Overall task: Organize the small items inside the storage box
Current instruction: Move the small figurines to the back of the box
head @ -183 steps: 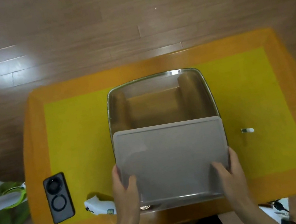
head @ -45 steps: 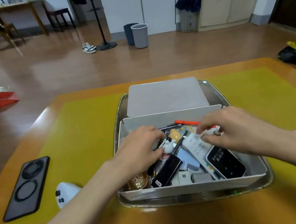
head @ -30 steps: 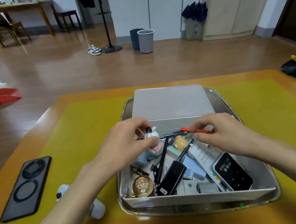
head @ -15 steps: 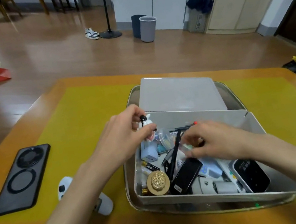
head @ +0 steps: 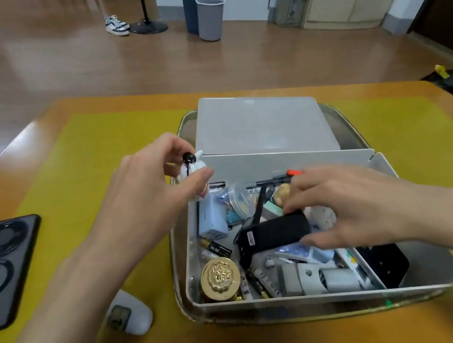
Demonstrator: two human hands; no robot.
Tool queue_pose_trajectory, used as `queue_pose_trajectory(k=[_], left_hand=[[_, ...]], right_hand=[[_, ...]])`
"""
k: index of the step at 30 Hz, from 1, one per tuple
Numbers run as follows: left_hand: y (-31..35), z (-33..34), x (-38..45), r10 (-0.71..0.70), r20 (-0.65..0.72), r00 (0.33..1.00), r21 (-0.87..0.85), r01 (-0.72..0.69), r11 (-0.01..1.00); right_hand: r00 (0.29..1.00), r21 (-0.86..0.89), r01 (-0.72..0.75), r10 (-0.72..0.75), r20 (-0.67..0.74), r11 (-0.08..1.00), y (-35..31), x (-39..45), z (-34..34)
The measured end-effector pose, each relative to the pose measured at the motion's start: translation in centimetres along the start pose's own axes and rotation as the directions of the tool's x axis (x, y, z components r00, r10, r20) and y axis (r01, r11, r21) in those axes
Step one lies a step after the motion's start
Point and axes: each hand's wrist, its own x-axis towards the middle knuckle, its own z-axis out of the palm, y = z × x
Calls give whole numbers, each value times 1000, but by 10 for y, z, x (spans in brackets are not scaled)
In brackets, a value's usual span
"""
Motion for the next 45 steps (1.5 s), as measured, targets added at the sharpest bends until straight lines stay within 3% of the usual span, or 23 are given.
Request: queue_pose_trajectory(k=[5,15,19,22,26,31,38,42,45], left_hand=[[-1,2,7,-25,-28,999,-5,25,1000],[-3,9,12,-64,-13,998,20,65,998],[0,11,15,-56,3,998,40,56,998],[7,17,17,-44,35,998,64,41,997],[20,27,18,-22,58,998,68,18,997],[35,44,17,0,89,996,68,-6,998],[47,64,13,43,156,987,68,-54,996],[51,68,12,49,173,984,88,-65,994],[52,68,12,41,171,984,114,-61,992]], right_hand=[[994,125,-80,89,-70,989,12,13,0],[994,208,99,-85,-74,973,-1,10,21],[984,233,-35,74,-160,972,28,-13,13],[977,233,-149,179,-113,961,47,-35,16],[975,146,-218,222,-10,965,48,-57,32],[969,206,-227,242,-51,952,45,-71,31],[995,663,-92,96,30,743,40,-94,34],[974,788,-122,225,-22,604,45,-83,29],[923,569,-229,362,-131,790,58,-59,22]])
